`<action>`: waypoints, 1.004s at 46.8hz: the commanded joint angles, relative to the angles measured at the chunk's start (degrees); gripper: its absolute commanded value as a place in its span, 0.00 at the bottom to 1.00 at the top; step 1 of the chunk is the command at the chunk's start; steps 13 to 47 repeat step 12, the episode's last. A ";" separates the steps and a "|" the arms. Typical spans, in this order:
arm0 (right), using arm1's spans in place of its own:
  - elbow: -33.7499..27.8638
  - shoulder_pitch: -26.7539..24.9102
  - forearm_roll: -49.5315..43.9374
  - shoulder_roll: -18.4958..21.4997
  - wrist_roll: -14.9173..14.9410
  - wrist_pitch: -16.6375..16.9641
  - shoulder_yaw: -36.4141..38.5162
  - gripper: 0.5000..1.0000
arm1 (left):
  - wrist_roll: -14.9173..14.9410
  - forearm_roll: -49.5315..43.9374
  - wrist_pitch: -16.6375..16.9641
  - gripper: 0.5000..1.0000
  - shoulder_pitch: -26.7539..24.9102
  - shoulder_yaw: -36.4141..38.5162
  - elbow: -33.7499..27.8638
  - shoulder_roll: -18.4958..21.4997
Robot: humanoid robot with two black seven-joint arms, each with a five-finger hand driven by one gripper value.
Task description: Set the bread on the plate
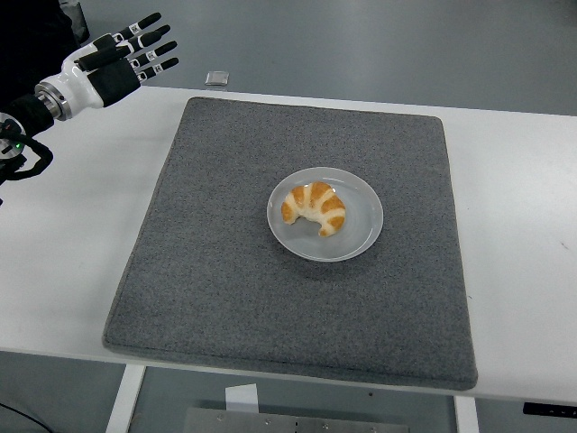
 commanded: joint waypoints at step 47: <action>0.03 -0.01 0.24 0.00 0.25 -0.41 0.11 0.90 | 0.00 -0.42 -0.06 1.00 0.18 -0.97 0.24 -2.22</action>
